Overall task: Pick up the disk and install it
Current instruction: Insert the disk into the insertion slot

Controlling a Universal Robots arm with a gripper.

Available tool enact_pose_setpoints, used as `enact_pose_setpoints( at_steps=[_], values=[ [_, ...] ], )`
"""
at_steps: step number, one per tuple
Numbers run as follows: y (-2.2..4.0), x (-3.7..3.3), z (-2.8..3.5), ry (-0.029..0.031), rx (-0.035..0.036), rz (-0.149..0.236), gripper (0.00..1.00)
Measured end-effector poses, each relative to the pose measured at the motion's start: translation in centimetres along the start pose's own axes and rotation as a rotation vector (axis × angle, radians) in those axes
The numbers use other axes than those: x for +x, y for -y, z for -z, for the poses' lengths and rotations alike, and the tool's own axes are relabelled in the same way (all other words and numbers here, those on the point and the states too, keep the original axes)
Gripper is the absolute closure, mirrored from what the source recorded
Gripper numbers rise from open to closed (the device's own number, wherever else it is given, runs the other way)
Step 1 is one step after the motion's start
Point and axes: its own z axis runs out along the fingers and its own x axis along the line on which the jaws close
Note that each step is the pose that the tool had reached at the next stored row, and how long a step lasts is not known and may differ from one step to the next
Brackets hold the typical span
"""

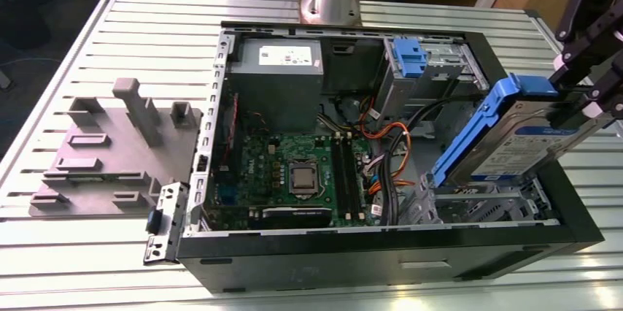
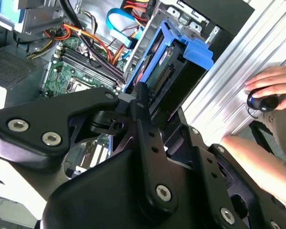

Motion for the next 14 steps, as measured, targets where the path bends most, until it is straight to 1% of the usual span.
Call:
enact_pose_setpoints(
  at_steps=[4,10,14],
  values=[
    [0.23,0.01,-0.35,0.0,0.0,0.0,0.65],
    [0.28,0.0,-0.87,0.0002,0.0,0.0,0.65],
    [0.28,-0.15,-1.06,0.0,0.0,0.0,0.65]
  ],
)
